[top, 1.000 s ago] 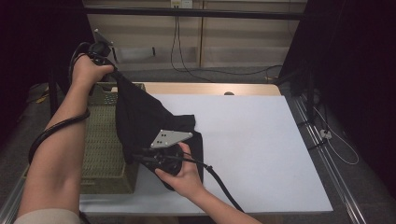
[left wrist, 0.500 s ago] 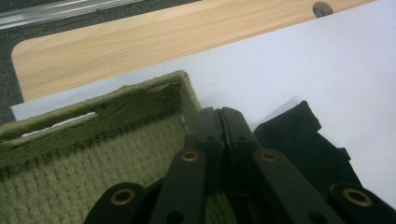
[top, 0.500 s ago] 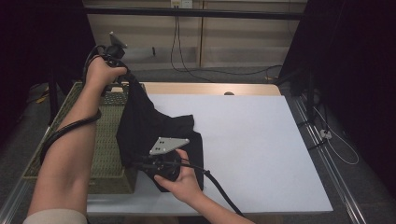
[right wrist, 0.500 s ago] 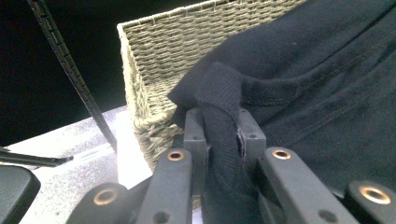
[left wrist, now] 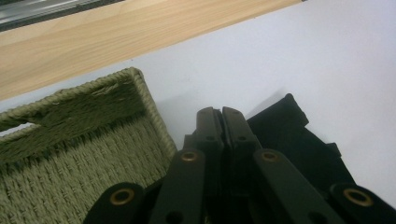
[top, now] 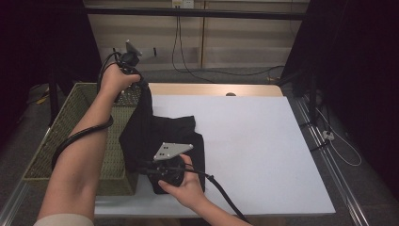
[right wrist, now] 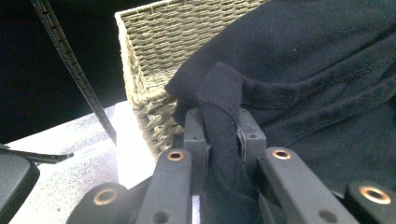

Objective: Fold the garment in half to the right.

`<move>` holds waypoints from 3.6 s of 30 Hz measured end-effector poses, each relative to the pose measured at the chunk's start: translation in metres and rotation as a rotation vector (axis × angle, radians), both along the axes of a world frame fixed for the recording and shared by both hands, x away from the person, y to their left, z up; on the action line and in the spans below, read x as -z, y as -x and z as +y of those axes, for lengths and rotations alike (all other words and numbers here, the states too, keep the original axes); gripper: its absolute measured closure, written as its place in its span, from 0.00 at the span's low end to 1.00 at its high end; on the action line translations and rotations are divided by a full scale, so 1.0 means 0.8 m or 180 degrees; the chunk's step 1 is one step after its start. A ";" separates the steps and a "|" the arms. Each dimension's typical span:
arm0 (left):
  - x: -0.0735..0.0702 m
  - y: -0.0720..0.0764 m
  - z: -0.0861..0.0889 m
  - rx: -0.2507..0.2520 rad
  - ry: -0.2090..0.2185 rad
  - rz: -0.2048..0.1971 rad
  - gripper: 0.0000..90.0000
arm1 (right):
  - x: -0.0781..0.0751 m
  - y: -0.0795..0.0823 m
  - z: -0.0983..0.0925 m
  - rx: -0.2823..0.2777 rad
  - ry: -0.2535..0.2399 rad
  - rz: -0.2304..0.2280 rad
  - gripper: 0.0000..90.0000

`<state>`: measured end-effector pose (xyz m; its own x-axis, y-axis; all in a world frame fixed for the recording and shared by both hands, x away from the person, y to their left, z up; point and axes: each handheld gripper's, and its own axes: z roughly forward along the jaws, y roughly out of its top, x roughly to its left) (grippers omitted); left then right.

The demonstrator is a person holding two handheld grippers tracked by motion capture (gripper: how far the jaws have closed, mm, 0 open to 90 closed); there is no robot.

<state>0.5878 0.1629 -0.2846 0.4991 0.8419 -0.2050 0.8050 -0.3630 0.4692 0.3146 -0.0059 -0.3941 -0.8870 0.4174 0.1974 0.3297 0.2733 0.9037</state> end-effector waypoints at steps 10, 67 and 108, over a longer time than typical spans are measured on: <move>0.018 -0.001 -0.037 0.0132 0.0063 0.0040 0.96 | 0.006 0.010 -0.032 0.0111 0.0023 0.0022 0.87; 0.018 0.065 0.013 0.0693 0.0154 -0.0410 0.20 | 0.067 -0.240 -0.116 0.1593 0.0738 0.0603 0.55; 0.025 0.076 0.012 0.0711 0.0152 -0.0447 0.21 | 0.060 -0.245 -0.141 0.1793 0.1002 0.0654 0.79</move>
<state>0.5271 0.1725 -0.3050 0.6979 0.6987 -0.1574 0.6332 -0.4992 0.5915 0.5106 -0.1189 -0.4420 -0.4748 0.8702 0.1320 0.6554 0.2495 0.7129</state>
